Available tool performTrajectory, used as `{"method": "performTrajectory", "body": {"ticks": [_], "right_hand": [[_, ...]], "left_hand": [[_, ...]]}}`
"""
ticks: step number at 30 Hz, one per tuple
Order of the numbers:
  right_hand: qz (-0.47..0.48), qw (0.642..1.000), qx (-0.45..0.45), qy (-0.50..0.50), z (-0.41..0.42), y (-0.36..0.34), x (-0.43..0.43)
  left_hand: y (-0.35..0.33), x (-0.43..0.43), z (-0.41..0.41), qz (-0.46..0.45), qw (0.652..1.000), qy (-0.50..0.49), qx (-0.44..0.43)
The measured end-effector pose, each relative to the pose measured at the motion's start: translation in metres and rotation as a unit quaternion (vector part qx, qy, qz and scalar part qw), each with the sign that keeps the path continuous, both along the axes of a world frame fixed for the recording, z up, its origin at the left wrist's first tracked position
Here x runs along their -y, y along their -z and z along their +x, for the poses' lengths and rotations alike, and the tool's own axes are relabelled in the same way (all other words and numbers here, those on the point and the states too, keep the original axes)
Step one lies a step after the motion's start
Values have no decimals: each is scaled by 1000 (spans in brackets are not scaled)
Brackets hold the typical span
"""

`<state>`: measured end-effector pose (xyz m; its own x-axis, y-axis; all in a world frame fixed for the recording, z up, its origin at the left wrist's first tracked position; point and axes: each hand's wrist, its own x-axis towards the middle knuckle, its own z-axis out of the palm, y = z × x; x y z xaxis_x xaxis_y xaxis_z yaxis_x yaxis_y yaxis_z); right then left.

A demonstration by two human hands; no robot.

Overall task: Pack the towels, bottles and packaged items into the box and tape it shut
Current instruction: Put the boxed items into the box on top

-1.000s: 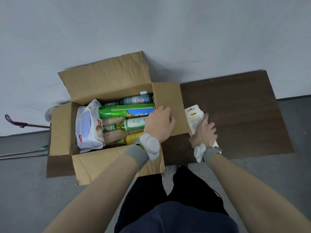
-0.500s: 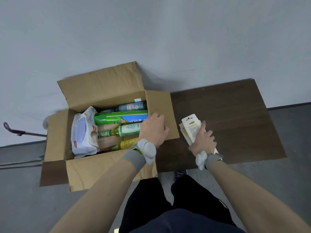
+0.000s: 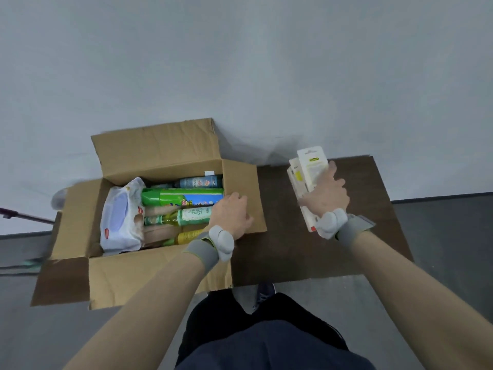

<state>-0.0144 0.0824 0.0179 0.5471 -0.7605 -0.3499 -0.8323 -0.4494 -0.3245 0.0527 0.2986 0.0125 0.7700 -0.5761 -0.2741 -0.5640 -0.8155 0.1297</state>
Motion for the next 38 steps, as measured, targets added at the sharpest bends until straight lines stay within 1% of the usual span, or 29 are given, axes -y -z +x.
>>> {"method": "performTrajectory", "body": {"ticks": [4,7,9,10,12,13,15,17,19,20,24,27,28,29,31,33,35,38], "right_hand": [[-35,997,65,-22,20,-52,8],[-20,994,102,-37,39,-84,-2],[11,991,122,-59,55,-100,-24],[33,989,128,-70,61,-105,-35],[58,984,132,-106,76,-111,-69],[69,981,129,-126,86,-112,-88],[88,978,120,-149,95,-110,-116],[100,976,107,-164,106,-104,-147],[108,975,88,-171,114,-97,-174],[111,976,80,-167,112,-93,-176],[114,981,42,-150,121,-74,-210],[97,985,21,-143,119,-62,-225],[87,987,13,-137,119,-58,-231],[76,989,5,-129,119,-54,-236],[65,991,-5,-115,114,-48,-241],[63,993,-15,-95,109,-43,-244],[53,996,-29,-71,107,-38,-247],[28,997,-34,-66,100,-36,-244]], "left_hand": [[-1,-2,0,-21,1000,-8,-14],[0,-3,1,-38,999,3,-31],[-2,-10,7,-65,997,8,-52],[-3,-11,9,-81,994,9,-71],[-5,-24,20,-154,977,-28,-143],[-6,-33,27,-203,959,-69,-188],[-5,-46,36,-291,901,-175,-269],[0,-72,47,-341,849,-282,-290],[7,-102,61,-369,810,-348,-296],[9,-107,63,-379,797,-363,-300],[14,-138,77,-452,726,-401,-330],[12,-141,74,-495,679,-399,-365],[13,-142,76,-493,681,-391,-375],[15,-142,78,-485,689,-381,-380],[19,-138,76,-459,721,-362,-372],[23,-136,76,-436,736,-351,-380],[31,-137,78,-409,749,-326,-407],[31,-135,76,-364,784,-297,-405]]}}
